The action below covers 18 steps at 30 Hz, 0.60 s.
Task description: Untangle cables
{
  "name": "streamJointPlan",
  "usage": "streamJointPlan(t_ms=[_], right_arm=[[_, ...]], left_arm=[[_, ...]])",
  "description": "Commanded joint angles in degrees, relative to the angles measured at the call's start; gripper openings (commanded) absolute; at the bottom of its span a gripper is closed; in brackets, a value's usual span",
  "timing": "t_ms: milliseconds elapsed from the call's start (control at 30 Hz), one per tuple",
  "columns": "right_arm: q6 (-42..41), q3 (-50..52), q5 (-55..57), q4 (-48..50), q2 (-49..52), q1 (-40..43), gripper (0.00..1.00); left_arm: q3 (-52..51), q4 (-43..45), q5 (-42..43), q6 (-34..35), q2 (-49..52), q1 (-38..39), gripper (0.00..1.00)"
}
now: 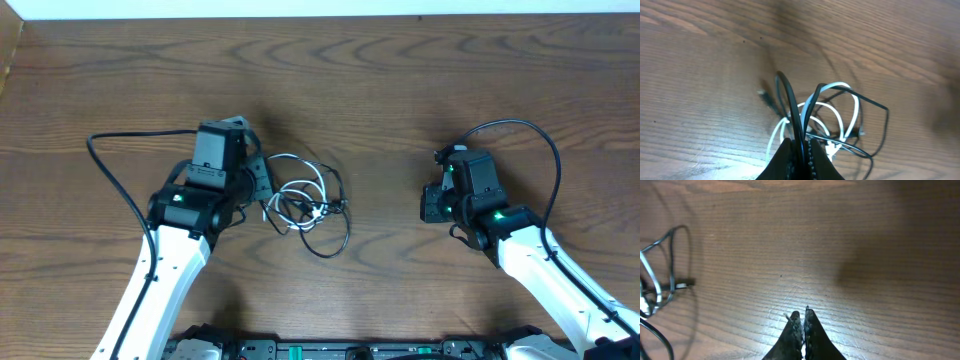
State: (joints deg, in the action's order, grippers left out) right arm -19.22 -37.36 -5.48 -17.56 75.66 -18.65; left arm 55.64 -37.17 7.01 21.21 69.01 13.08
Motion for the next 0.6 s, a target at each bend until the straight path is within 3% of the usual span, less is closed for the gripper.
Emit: streamJointPlan(t_ms=[0, 100, 233, 333, 567], right_arm=[[-1.5, -0.2, -1.4, 0.2, 0.0, -0.2, 0.11], [0.0, -0.2, -11.1, 1.7, 0.0, -0.2, 0.34], [6.8, -0.2, -27.1, 5.7, 0.0, -0.2, 0.43], [10.1, -0.2, -34.0, 8.5, 0.0, -0.2, 0.49], [11.6, -0.2, -37.5, 14.1, 0.0, -0.3, 0.55]], left_arm=[[0.0, 0.7, 8.4, 0.5, 0.0, -0.9, 0.08], [0.0, 3.4, 23.5, -2.4, 0.0, -0.8, 0.07], [0.0, 8.1, 41.1, -7.8, 0.0, -0.7, 0.07], [0.0, 9.2, 44.8, -8.0, 0.0, -0.7, 0.07], [0.0, 9.2, 51.1, -8.1, 0.0, -0.7, 0.08]])
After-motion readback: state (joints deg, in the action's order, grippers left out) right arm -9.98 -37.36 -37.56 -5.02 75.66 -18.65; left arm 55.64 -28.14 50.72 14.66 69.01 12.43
